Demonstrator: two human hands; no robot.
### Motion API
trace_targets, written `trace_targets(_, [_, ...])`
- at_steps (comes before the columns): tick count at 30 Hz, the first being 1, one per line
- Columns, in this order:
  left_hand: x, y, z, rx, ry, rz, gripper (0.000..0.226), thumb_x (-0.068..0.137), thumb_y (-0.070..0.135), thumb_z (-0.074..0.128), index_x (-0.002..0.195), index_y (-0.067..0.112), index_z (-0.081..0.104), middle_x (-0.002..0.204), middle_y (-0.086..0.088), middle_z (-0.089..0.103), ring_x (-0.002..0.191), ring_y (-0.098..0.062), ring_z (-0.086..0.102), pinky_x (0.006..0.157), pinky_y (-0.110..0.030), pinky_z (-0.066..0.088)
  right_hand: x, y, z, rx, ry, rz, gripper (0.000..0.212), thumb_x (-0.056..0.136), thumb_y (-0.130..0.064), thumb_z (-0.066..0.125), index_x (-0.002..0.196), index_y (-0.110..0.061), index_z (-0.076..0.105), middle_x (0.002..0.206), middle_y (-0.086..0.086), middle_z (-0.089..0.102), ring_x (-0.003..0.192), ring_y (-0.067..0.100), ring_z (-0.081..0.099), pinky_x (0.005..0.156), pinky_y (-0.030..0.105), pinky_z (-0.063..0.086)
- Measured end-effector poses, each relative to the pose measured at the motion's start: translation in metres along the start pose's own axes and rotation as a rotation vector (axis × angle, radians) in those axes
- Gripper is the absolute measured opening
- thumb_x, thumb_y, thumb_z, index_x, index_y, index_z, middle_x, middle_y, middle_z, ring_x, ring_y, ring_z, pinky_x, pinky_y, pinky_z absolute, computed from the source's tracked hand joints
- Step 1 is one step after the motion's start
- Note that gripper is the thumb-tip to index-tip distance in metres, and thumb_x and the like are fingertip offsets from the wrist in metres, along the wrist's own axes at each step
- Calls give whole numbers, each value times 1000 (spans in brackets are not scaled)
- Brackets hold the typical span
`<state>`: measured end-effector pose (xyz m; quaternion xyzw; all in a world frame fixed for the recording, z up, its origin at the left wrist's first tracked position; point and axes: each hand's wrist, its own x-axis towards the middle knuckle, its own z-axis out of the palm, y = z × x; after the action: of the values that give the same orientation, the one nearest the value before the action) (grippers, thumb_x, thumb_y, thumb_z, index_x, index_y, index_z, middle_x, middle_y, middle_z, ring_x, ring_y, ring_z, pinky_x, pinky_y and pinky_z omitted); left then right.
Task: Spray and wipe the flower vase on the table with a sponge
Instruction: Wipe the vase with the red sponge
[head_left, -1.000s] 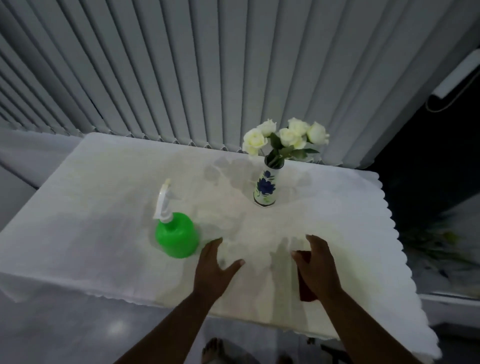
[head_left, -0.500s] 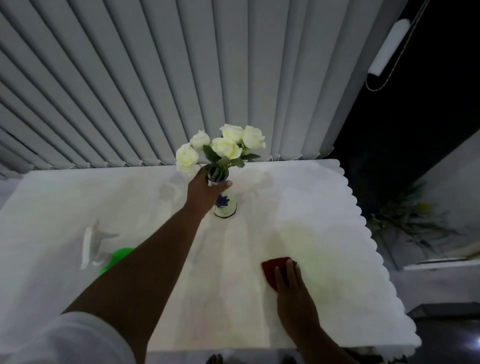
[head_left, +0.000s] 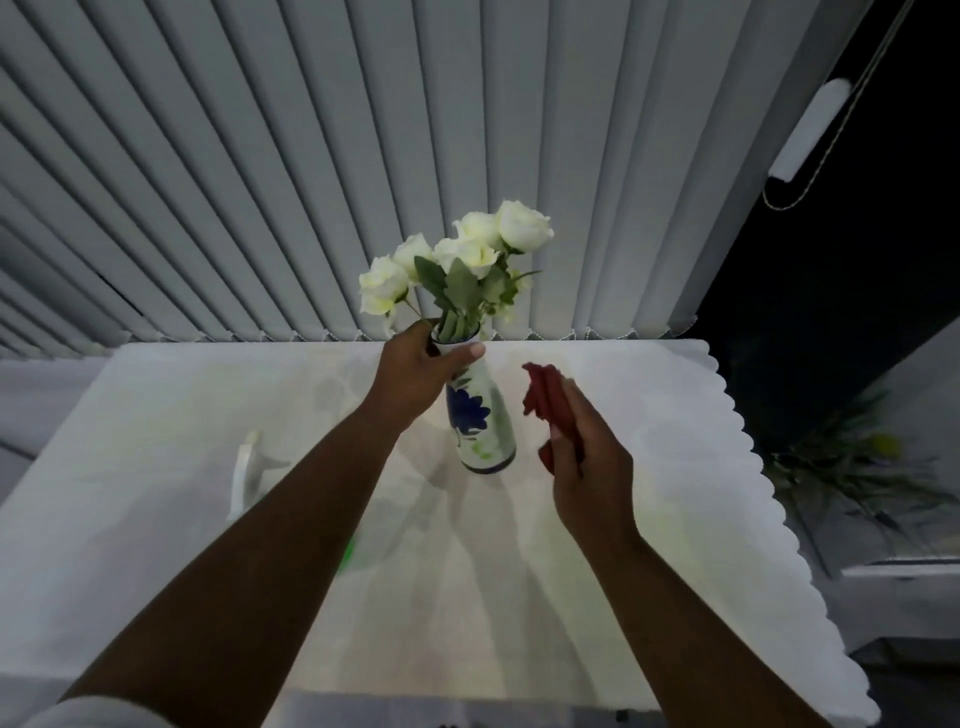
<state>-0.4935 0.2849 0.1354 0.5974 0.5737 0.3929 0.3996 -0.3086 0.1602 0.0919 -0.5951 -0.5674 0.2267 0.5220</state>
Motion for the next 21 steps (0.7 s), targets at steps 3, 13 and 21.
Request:
trace_targets(3, [-18, 15, -11, -43, -28, 25, 26, 65, 50, 75, 84, 32, 72, 83, 10, 76, 78, -5, 71, 66, -24, 55, 12, -38, 32, -133, -58, -220, 55, 100, -16, 46, 153, -14, 31, 160, 6, 33, 146, 16, 34, 117, 17, 29])
trace_targets(13, [-49, 46, -56, -218, 62, -29, 56, 52, 56, 81, 91, 17, 75, 89, -5, 77, 87, -23, 73, 85, -46, 58, -90, 16, 54, -598, -190, -615, 79, 91, -4, 60, 155, -13, 15, 161, 20, 14, 148, 43, 21, 112, 49, 38])
trace_targets(21, [-80, 49, -49, -299, -184, -11, 32, 75, 27, 79, 104, 14, 73, 98, -2, 78, 94, -18, 72, 76, -26, 55, -37, -52, 29, -204, -264, -429, 59, 104, -30, 32, 158, -27, 7, 166, 0, 14, 152, 17, 18, 121, 26, 24])
